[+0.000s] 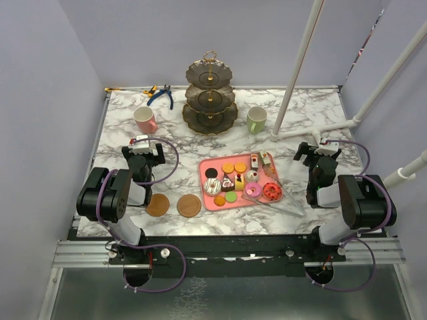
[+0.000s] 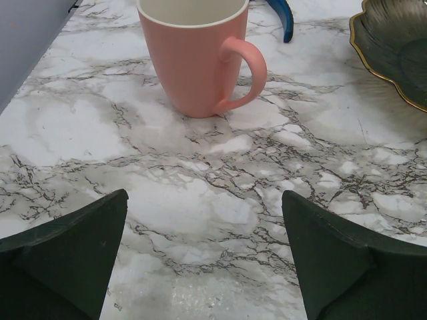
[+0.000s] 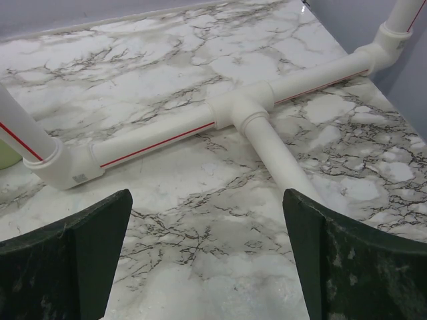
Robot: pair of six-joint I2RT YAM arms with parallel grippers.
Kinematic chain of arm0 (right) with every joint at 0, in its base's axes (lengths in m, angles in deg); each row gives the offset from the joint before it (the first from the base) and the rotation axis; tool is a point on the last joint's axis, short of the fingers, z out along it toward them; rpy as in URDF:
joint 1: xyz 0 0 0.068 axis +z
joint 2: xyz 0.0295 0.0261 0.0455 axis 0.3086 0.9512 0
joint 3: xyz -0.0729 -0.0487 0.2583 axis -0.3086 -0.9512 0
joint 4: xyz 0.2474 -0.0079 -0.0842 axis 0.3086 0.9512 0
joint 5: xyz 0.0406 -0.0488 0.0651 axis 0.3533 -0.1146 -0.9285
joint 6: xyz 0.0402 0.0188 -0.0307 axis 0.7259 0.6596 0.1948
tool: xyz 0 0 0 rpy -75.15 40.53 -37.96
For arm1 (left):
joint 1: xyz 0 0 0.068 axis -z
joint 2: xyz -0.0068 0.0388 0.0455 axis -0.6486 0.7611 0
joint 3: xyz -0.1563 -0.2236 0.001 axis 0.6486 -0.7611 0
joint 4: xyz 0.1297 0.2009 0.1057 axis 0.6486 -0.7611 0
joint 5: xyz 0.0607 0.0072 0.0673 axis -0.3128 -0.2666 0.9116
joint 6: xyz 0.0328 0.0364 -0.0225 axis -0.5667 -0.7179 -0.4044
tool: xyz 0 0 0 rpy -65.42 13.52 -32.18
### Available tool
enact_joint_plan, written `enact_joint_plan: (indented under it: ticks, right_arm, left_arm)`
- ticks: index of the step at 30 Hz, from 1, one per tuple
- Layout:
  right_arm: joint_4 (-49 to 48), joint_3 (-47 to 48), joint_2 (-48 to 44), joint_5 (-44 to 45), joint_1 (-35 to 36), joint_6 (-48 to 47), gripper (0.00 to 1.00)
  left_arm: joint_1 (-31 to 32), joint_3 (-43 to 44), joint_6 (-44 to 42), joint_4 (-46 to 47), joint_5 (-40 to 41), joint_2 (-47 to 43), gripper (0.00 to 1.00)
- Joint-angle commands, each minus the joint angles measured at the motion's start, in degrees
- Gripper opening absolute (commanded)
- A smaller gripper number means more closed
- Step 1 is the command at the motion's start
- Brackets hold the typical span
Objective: Serve the afternoon tea
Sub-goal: Pick up the clamp from the tray.
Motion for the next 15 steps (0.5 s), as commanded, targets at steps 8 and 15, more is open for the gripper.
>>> enact_joint_plan:
  ticks: [8, 15]
  right_arm:
    - [-1.39, -0.16, 0.0, -0.65, -0.21, 0.05, 1.0]
    - [25.06, 9.64, -9.67, 2.5, -0.17, 1.39, 1.0]
  left_arm:
    - [0.09, -0.37, 0.36, 0.32, 0.65, 0.14, 0.99]
    - [-0.11, 6.38, 0.14, -16.81, -0.54, -5.44, 0.99]
